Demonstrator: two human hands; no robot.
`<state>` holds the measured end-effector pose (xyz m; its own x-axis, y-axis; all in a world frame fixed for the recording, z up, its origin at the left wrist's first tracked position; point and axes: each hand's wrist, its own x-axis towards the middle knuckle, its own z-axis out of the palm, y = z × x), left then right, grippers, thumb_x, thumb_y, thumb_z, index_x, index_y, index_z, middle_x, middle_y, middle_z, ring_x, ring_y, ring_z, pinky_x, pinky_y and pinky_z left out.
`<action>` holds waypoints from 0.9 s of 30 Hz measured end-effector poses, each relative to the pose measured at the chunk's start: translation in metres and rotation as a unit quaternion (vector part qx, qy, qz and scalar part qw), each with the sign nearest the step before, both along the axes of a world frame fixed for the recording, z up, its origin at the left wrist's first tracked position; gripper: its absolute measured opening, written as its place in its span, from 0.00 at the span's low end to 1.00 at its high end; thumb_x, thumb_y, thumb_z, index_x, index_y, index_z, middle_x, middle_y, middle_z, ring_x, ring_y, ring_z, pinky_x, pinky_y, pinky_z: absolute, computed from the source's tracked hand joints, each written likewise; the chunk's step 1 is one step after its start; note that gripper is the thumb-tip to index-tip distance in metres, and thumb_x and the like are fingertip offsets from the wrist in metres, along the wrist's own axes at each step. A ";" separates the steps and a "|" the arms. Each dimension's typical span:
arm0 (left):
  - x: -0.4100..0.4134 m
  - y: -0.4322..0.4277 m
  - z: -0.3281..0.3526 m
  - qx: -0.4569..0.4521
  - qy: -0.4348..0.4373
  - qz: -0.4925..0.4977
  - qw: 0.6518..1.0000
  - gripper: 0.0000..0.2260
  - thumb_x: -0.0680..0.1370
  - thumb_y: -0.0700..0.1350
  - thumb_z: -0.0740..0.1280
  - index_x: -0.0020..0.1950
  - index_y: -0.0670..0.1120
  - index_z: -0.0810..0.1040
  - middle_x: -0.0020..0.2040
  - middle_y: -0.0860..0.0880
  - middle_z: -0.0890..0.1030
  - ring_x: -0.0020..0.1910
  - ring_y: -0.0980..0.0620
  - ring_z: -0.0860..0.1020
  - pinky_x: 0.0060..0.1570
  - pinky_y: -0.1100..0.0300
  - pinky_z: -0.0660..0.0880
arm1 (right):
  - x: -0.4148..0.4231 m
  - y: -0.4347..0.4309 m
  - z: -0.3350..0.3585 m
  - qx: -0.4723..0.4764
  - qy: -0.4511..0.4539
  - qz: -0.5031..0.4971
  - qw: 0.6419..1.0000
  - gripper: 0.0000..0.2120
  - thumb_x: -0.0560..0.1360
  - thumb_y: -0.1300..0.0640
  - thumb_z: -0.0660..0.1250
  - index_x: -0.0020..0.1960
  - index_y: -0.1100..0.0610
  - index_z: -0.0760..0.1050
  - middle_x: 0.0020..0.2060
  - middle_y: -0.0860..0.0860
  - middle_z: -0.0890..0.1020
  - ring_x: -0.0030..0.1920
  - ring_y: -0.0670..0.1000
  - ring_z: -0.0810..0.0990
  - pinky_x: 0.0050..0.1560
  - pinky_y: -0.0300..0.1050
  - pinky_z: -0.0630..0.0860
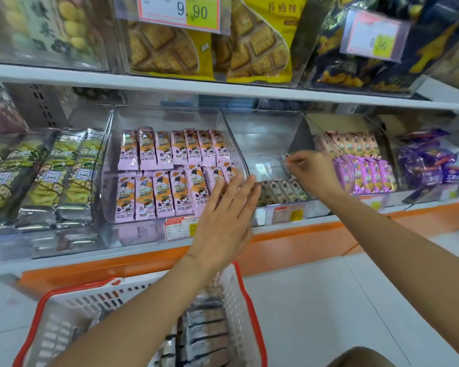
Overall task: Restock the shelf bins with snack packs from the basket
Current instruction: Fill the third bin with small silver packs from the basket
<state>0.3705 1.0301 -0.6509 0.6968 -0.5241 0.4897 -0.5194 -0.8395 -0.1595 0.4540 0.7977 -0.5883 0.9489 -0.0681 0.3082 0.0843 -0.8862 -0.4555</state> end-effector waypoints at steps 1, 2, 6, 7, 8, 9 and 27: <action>-0.007 0.003 -0.004 -0.021 -0.014 -0.016 1.000 0.28 0.78 0.48 0.55 0.78 0.42 0.62 0.77 0.42 0.62 0.77 0.41 0.59 0.76 0.42 0.51 | -0.013 0.010 0.004 0.034 -0.022 0.012 0.999 0.06 0.77 0.58 0.69 0.52 0.58 0.83 0.42 0.47 0.82 0.40 0.48 0.80 0.50 0.47 0.78; -0.014 0.008 -0.009 -0.045 -0.027 -0.030 0.998 0.27 0.77 0.47 0.57 0.76 0.42 0.64 0.74 0.43 0.65 0.74 0.41 0.63 0.76 0.43 0.53 | -0.025 0.019 0.006 0.063 -0.050 0.027 0.996 0.05 0.77 0.58 0.69 0.50 0.57 0.83 0.40 0.46 0.81 0.38 0.48 0.80 0.46 0.47 0.79; -0.044 0.034 -0.041 -0.109 -0.037 -0.056 0.992 0.22 0.72 0.45 0.59 0.66 0.44 0.70 0.62 0.45 0.69 0.61 0.43 0.69 0.67 0.46 0.60 | -0.079 0.060 0.002 0.159 -0.106 0.081 0.978 0.05 0.77 0.57 0.67 0.42 0.52 0.79 0.31 0.40 0.78 0.32 0.45 0.77 0.35 0.43 0.74; -0.051 0.043 -0.050 -0.110 -0.024 -0.059 0.992 0.20 0.72 0.45 0.59 0.64 0.44 0.72 0.60 0.45 0.71 0.59 0.43 0.70 0.65 0.47 0.62 | -0.094 0.072 -0.004 0.182 -0.100 0.096 0.973 0.06 0.77 0.56 0.67 0.41 0.52 0.78 0.30 0.40 0.77 0.31 0.45 0.76 0.34 0.43 0.73; -0.055 0.053 -0.058 -0.104 -0.006 -0.058 0.993 0.19 0.72 0.45 0.59 0.61 0.43 0.74 0.58 0.44 0.73 0.57 0.43 0.71 0.64 0.47 0.63 | -0.107 0.083 -0.011 0.200 -0.089 0.114 0.969 0.06 0.77 0.57 0.66 0.41 0.53 0.78 0.29 0.40 0.77 0.30 0.45 0.75 0.33 0.43 0.72; -0.059 0.063 -0.068 -0.093 0.011 -0.053 0.994 0.18 0.72 0.44 0.59 0.59 0.42 0.76 0.57 0.43 0.75 0.56 0.42 0.72 0.62 0.48 0.64 | -0.119 0.094 -0.021 0.208 -0.075 0.134 0.966 0.06 0.77 0.58 0.66 0.41 0.54 0.77 0.29 0.40 0.76 0.30 0.43 0.74 0.33 0.41 0.71; -0.082 0.155 -0.188 0.027 0.303 0.124 0.944 0.40 0.62 0.51 0.81 0.69 0.36 0.74 0.66 0.39 0.77 0.66 0.37 0.76 0.64 0.37 0.71 | -0.146 0.178 -0.238 -0.088 0.273 0.165 0.944 0.17 0.80 0.54 0.63 0.68 0.54 0.72 0.65 0.53 0.76 0.65 0.53 0.74 0.61 0.46 0.72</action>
